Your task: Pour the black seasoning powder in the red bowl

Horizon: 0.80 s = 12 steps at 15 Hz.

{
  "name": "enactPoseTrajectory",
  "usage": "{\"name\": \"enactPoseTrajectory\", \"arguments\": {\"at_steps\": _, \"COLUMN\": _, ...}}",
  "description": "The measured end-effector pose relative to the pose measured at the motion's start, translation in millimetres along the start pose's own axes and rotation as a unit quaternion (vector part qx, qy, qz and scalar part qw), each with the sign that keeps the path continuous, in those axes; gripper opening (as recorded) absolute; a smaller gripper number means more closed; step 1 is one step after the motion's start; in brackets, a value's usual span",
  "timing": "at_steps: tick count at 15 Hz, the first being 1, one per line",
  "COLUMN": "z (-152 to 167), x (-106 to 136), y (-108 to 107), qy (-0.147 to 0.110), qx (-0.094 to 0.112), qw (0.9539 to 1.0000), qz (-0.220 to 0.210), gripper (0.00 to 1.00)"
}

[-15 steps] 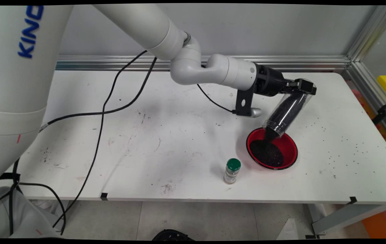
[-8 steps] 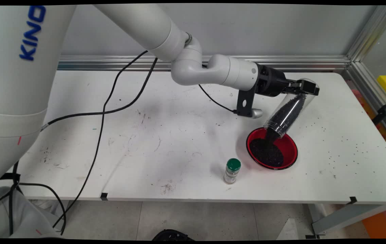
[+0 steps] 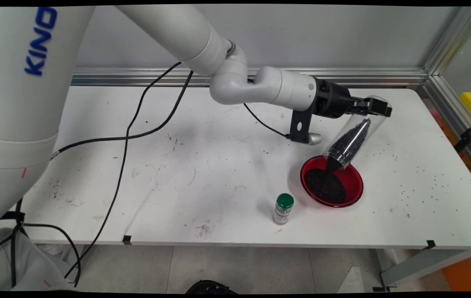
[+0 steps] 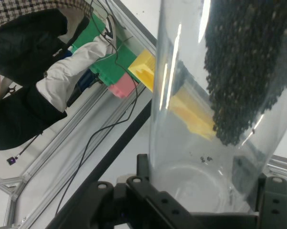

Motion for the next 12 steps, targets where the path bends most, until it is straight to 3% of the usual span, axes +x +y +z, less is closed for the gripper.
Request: {"name": "enactPoseTrajectory", "arguments": {"at_steps": 12, "z": 4.0, "x": -1.6, "y": -3.0, "qy": -0.003, "qx": 0.002, "qw": 1.0000, "qz": -0.002, "gripper": 0.00}}
